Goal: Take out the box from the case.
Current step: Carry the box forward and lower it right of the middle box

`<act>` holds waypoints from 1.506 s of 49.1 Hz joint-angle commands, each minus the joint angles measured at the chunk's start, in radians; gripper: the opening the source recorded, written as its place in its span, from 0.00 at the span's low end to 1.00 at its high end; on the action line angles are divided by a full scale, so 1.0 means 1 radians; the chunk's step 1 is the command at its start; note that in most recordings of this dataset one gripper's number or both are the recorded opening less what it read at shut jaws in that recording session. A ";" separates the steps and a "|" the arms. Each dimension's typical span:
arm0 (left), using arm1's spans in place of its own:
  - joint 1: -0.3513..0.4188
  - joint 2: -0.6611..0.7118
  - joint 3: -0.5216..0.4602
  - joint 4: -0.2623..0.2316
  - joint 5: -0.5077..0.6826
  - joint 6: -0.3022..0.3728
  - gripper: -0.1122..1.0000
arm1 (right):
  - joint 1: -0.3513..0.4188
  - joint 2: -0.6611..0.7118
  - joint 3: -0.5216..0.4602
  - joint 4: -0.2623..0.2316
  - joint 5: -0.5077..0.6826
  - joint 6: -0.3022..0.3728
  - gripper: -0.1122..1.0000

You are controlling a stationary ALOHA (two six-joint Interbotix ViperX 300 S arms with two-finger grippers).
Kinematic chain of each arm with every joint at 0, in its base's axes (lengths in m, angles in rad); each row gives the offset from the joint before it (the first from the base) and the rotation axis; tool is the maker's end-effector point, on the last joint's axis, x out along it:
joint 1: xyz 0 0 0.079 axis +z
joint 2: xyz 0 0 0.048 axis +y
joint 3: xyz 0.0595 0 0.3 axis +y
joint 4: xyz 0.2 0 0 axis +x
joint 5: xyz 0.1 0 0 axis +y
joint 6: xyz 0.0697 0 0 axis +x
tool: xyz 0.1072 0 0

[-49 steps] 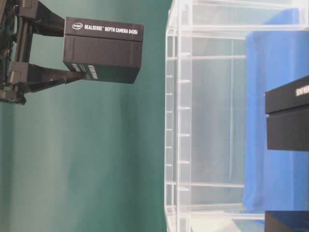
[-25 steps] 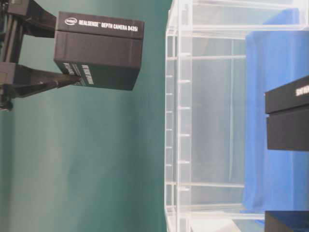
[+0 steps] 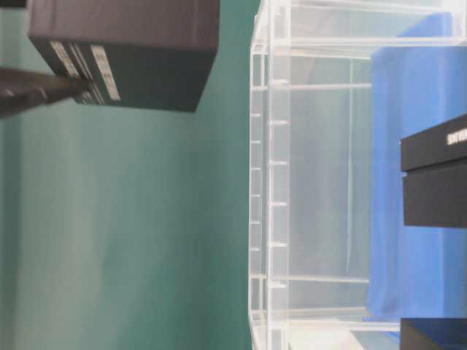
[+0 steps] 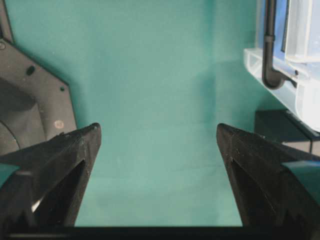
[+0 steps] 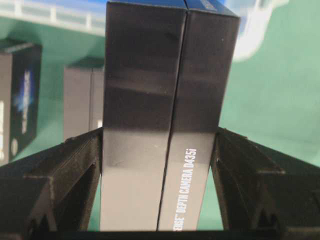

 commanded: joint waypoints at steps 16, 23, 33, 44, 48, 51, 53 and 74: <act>-0.002 -0.003 -0.011 0.000 -0.002 0.000 0.98 | 0.147 -0.014 -0.026 -0.012 0.012 0.149 0.70; -0.002 -0.003 -0.011 0.000 -0.002 0.000 0.98 | 0.152 -0.002 -0.028 -0.020 0.029 0.152 0.70; -0.002 -0.003 -0.011 0.000 -0.002 -0.002 0.98 | 0.152 0.017 -0.009 -0.037 0.037 0.152 0.70; -0.002 -0.003 -0.011 0.000 -0.002 -0.003 0.98 | 0.161 0.021 0.107 -0.021 -0.061 0.186 0.70; -0.002 -0.003 -0.011 0.000 -0.002 -0.003 0.98 | 0.167 0.021 0.166 -0.017 -0.120 0.213 0.70; -0.002 -0.003 -0.009 0.000 -0.002 -0.003 0.98 | 0.167 0.021 0.212 -0.015 -0.170 0.232 0.70; -0.002 -0.003 -0.011 0.000 -0.002 -0.003 0.98 | 0.167 0.021 0.241 -0.015 -0.202 0.242 0.70; -0.002 -0.003 -0.003 0.000 -0.002 -0.006 0.98 | 0.163 0.021 0.511 0.011 -0.459 0.322 0.70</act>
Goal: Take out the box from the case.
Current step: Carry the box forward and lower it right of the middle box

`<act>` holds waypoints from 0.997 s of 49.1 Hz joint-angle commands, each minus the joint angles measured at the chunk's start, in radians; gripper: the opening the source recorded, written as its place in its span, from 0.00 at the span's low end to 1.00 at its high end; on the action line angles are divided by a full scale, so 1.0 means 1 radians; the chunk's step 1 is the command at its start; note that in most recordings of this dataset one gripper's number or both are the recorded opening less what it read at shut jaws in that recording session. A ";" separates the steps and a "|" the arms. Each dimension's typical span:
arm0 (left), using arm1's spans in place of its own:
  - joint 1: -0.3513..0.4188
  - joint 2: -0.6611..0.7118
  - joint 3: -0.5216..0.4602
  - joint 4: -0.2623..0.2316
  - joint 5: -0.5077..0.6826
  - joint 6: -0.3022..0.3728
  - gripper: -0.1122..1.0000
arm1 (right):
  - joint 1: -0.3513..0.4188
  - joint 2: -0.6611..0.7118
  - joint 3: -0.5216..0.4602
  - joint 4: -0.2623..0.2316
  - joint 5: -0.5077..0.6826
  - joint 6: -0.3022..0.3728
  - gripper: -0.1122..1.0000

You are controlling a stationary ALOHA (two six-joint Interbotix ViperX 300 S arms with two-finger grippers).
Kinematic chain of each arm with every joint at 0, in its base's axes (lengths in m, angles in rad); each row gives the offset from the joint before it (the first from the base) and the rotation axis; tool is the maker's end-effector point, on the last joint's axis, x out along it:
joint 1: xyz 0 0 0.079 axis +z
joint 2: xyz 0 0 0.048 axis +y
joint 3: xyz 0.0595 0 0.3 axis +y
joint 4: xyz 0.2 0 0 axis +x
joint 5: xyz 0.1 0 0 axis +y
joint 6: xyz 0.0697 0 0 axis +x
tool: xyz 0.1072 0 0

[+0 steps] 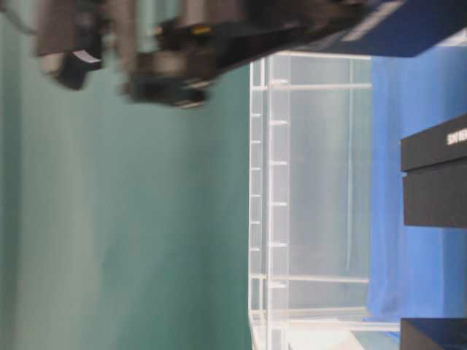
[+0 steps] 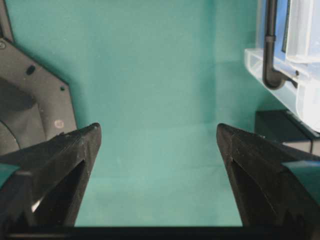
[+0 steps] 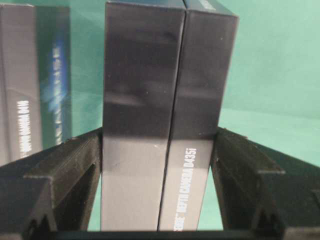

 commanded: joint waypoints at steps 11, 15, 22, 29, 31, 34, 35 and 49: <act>-0.003 -0.003 -0.005 0.000 -0.003 -0.005 0.98 | -0.005 -0.017 0.133 0.008 -0.186 0.051 0.70; -0.003 -0.003 -0.005 0.000 -0.003 -0.005 0.98 | -0.006 -0.017 0.149 0.008 -0.219 0.054 0.70; -0.003 -0.003 -0.005 0.000 -0.003 -0.003 0.98 | -0.006 -0.017 0.146 0.006 -0.232 0.054 0.70; -0.003 -0.003 -0.005 0.000 -0.003 -0.002 0.98 | -0.005 -0.021 0.143 0.008 -0.233 0.052 0.70; -0.003 -0.003 -0.005 0.000 -0.003 0.000 0.98 | -0.003 -0.025 0.143 0.008 -0.230 0.052 0.70; -0.003 -0.003 -0.005 0.000 -0.003 0.002 0.98 | -0.003 -0.029 0.144 0.008 -0.229 0.051 0.70; -0.003 -0.003 -0.005 0.000 -0.003 0.002 0.98 | -0.003 -0.031 0.144 0.008 -0.229 0.051 0.70; -0.003 -0.003 -0.005 0.002 -0.003 0.003 0.98 | 0.000 -0.044 0.150 0.008 -0.229 0.049 0.70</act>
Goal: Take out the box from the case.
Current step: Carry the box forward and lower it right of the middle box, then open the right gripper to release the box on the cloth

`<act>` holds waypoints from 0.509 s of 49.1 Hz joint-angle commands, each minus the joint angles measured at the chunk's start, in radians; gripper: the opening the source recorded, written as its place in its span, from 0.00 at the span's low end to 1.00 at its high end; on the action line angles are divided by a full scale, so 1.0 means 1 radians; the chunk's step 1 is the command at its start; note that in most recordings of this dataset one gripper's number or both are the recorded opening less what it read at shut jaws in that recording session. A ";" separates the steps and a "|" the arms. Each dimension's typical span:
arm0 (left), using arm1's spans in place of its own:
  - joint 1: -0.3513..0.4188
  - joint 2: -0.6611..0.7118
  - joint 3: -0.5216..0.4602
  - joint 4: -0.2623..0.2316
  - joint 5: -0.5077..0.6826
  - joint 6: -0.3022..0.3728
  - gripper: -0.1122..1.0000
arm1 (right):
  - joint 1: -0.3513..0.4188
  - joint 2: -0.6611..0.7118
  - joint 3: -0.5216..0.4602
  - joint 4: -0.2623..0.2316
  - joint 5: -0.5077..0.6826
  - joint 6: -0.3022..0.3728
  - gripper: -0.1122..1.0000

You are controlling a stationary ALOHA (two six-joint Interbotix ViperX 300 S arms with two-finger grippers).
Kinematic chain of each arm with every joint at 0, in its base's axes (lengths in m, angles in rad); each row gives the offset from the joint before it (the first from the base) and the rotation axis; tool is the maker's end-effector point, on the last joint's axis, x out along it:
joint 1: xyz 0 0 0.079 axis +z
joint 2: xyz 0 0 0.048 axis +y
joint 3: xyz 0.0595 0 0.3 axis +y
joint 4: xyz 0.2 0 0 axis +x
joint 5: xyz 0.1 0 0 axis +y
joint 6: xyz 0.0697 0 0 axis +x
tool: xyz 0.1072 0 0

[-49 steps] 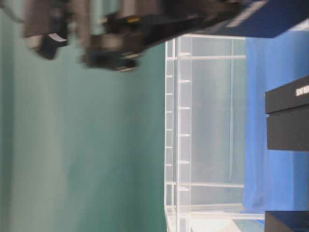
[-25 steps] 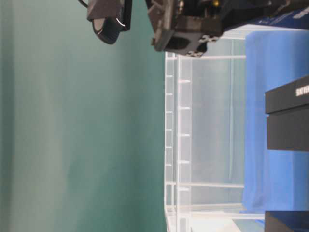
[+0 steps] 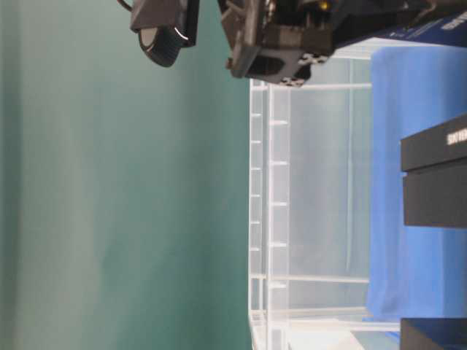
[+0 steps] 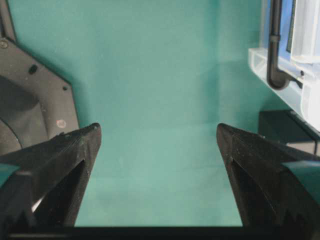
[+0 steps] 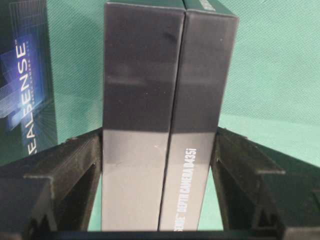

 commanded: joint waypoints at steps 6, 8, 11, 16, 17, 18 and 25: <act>-0.002 -0.003 -0.011 0.002 -0.003 0.002 0.98 | 0.003 -0.041 -0.009 -0.003 0.002 -0.008 0.70; -0.002 -0.003 -0.011 0.002 -0.003 0.002 0.98 | 0.005 -0.041 -0.009 -0.003 0.003 -0.011 0.70; -0.002 -0.003 -0.009 0.002 -0.003 0.002 0.98 | 0.005 -0.043 -0.008 -0.003 0.006 -0.014 0.70; -0.002 -0.003 -0.011 0.002 -0.003 0.000 0.98 | 0.005 -0.041 -0.008 -0.003 0.015 -0.015 0.70; -0.002 -0.003 -0.011 0.002 -0.003 0.000 0.98 | 0.005 -0.041 -0.009 -0.003 0.017 -0.015 0.70; -0.002 -0.003 -0.011 0.002 -0.003 0.002 0.98 | 0.005 -0.043 -0.009 -0.003 0.020 -0.015 0.70; -0.002 -0.003 -0.011 0.002 -0.003 0.000 0.98 | 0.005 -0.041 -0.017 -0.017 0.018 -0.015 0.93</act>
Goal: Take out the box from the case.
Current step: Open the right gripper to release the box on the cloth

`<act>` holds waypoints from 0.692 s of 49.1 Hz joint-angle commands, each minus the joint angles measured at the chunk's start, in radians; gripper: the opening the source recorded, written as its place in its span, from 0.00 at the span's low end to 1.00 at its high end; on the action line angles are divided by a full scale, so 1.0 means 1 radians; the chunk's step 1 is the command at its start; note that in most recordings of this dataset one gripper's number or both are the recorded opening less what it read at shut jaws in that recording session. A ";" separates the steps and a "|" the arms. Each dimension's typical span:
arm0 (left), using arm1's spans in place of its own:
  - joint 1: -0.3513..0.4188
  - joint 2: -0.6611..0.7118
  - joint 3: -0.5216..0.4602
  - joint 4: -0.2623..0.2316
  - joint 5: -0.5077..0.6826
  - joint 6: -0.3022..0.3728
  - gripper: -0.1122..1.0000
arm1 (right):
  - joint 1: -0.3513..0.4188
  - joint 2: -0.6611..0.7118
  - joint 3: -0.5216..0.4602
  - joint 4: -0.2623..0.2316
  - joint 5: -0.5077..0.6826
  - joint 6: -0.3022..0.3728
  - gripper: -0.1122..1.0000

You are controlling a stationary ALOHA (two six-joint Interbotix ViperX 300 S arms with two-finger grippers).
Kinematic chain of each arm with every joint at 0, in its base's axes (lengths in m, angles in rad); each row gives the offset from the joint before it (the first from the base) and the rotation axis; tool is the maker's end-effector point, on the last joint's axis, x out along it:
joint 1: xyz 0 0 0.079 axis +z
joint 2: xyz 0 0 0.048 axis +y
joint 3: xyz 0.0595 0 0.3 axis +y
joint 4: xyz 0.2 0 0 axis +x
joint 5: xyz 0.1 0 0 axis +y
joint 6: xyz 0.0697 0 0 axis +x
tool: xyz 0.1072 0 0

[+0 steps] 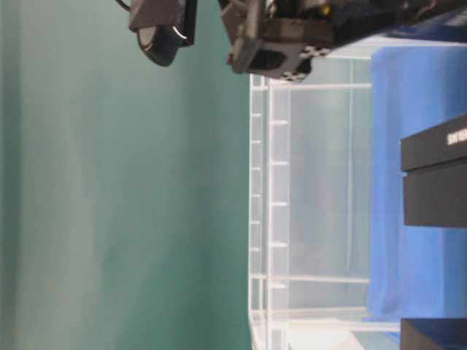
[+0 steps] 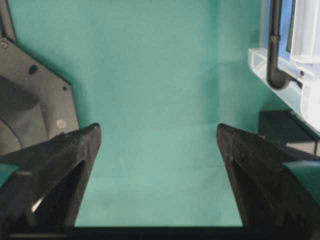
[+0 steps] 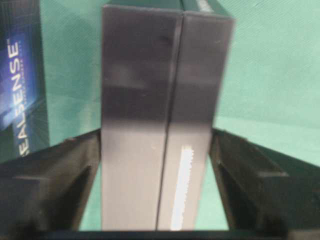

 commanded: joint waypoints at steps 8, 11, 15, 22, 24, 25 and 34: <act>-0.002 -0.003 -0.011 0.003 -0.003 0.000 0.98 | 0.003 -0.037 -0.020 -0.015 0.003 -0.002 0.94; -0.002 -0.003 -0.011 0.003 -0.003 0.000 0.98 | 0.003 -0.038 -0.020 -0.015 0.003 -0.002 0.94; -0.002 -0.003 -0.011 0.003 -0.003 0.000 0.98 | 0.003 -0.037 -0.020 -0.015 0.003 -0.002 0.94; 0.000 -0.003 -0.011 0.003 -0.003 0.000 0.98 | 0.003 -0.038 -0.020 -0.015 0.003 -0.002 0.93; -0.002 -0.003 -0.009 0.005 -0.003 0.000 0.98 | 0.003 -0.038 -0.021 -0.014 -0.002 -0.002 0.93; -0.002 -0.003 -0.009 0.005 -0.003 0.000 0.98 | 0.002 -0.040 -0.023 -0.014 -0.002 -0.002 0.93; -0.002 -0.003 -0.011 0.003 -0.003 0.002 0.98 | 0.002 -0.071 -0.063 -0.012 0.021 -0.002 0.93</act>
